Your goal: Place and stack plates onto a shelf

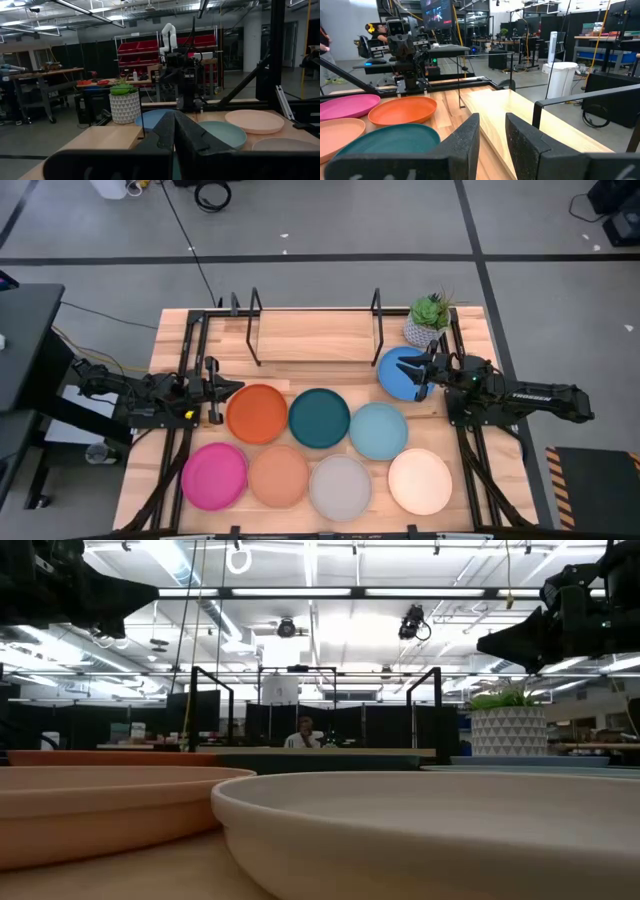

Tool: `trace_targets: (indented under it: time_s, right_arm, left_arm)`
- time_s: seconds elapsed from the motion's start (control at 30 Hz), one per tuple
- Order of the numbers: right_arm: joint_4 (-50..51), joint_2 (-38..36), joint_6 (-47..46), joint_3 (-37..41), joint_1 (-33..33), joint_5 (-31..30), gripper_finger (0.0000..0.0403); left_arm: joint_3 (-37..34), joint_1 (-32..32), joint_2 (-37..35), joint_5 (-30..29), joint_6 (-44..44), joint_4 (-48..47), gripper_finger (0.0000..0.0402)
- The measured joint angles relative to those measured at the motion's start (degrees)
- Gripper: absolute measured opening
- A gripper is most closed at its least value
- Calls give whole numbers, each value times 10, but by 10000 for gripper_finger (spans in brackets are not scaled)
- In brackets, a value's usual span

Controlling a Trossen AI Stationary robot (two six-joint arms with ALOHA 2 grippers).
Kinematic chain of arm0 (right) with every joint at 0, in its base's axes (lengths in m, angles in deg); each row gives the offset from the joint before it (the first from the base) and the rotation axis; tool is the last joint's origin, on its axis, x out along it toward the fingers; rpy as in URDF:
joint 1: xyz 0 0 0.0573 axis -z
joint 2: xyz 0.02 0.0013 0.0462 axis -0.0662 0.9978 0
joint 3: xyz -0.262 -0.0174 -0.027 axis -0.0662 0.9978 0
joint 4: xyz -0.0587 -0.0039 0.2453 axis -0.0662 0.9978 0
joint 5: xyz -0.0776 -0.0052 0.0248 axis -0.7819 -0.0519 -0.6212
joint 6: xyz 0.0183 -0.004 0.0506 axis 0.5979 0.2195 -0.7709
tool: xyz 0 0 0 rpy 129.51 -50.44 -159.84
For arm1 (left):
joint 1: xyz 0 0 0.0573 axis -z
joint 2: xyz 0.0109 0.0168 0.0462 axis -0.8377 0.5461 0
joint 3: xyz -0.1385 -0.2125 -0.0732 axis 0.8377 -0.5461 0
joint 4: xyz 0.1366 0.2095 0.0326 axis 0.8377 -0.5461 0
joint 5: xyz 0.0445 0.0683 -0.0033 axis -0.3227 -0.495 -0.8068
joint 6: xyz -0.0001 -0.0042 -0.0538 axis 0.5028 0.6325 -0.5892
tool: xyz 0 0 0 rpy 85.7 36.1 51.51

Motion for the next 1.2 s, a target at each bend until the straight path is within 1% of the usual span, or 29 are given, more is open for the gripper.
trace_targets:
  time_s: [1.2]
  right_arm:
    - [0,0,0,0,0,0,100]
  left_arm:
    - [0,0,0,0,0,7,9]
